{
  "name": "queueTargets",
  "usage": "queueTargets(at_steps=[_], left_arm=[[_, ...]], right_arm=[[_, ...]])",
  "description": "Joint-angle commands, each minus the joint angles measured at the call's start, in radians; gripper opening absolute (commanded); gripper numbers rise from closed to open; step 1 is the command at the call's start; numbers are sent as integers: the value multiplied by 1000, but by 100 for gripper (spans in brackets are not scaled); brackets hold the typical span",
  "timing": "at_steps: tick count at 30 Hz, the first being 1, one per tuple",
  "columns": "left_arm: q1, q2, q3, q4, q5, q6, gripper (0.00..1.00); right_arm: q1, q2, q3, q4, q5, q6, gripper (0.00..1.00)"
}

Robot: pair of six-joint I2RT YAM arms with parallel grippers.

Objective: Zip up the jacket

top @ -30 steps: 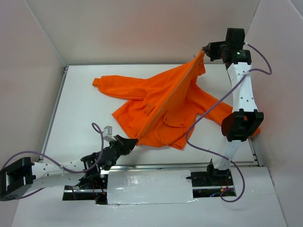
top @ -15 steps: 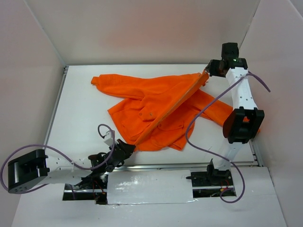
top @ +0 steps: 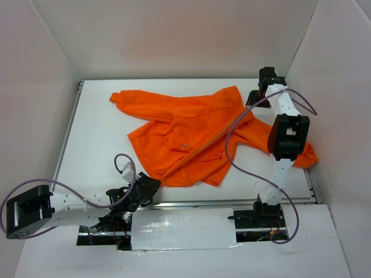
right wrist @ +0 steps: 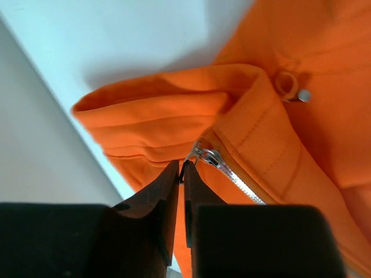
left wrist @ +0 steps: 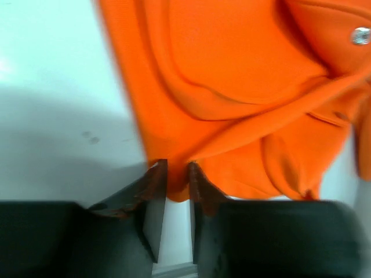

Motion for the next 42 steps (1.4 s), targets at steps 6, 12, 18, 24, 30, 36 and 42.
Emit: queueTargets(at_steps=[6, 12, 18, 24, 30, 36, 42], left_arm=[[-5, -81, 137, -365, -17, 239, 100], [-5, -229, 337, -599, -35, 358, 99], [13, -212, 633, -870, -126, 376, 99], [333, -48, 934, -1053, -65, 547, 99], [917, -123, 1053, -939, 263, 861, 99], [1067, -186, 1120, -1048, 169, 948, 99], [1066, -379, 1094, -1123, 156, 1016, 99]], right_arm=[[-50, -130, 76, 509, -37, -282, 66], [-47, -182, 204, 503, -198, -422, 100], [25, -344, 189, 388, -278, -624, 100], [249, -764, -225, 387, -179, -963, 100], [324, -1252, -599, 383, -203, -1024, 100], [324, -1578, -755, 212, -209, -1065, 100], [326, -1699, -689, -51, -120, -1186, 100]])
